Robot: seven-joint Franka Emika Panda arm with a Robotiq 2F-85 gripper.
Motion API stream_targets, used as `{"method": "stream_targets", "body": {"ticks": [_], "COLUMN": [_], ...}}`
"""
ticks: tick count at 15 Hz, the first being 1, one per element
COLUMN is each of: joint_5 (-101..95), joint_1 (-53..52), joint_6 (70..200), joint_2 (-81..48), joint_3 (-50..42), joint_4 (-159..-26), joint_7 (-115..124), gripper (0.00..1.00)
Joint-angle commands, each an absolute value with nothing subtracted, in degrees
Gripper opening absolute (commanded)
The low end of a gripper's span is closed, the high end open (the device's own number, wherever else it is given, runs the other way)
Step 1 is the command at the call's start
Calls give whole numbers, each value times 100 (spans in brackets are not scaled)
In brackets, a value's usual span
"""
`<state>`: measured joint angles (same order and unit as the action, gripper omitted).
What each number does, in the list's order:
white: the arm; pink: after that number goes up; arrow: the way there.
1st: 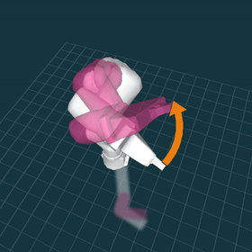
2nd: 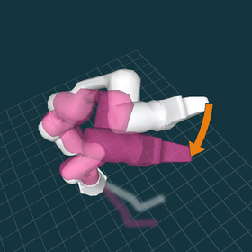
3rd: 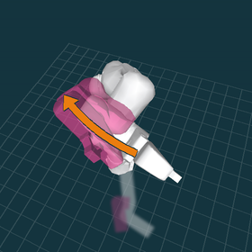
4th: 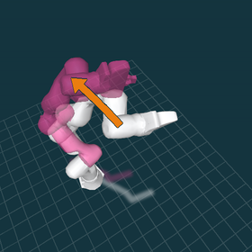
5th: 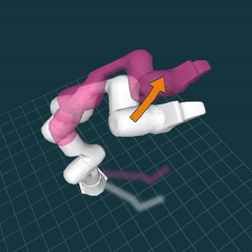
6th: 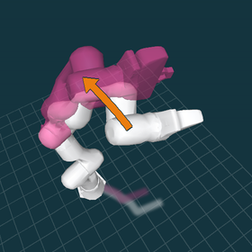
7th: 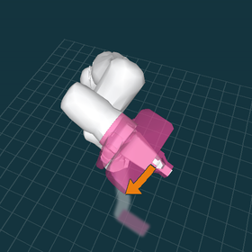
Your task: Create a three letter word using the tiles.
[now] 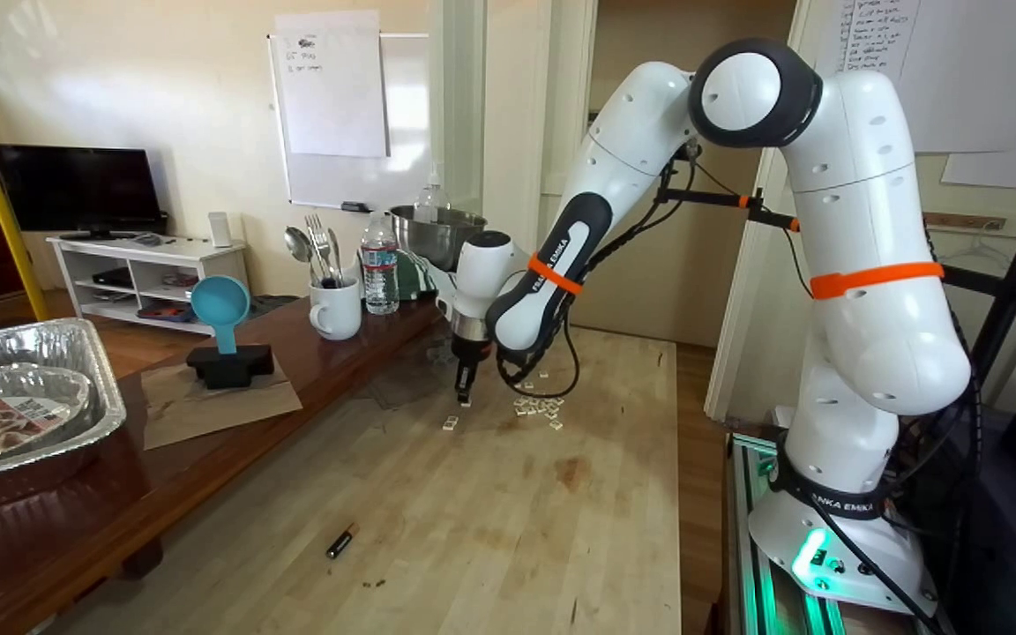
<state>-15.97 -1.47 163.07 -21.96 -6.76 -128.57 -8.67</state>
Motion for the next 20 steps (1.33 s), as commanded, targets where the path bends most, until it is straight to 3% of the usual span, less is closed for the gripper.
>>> {"method": "stream_targets", "body": {"ticks": [1, 20], "joint_5": [-1708, -1555], "joint_1": [-28, 329], "joint_6": [16379, 16576], "joint_2": [-2406, -1587], "joint_3": [-728, -1042], "joint_4": [-12913, -13799], "joint_7": [-901, -660], "gripper": [0, 0]}}
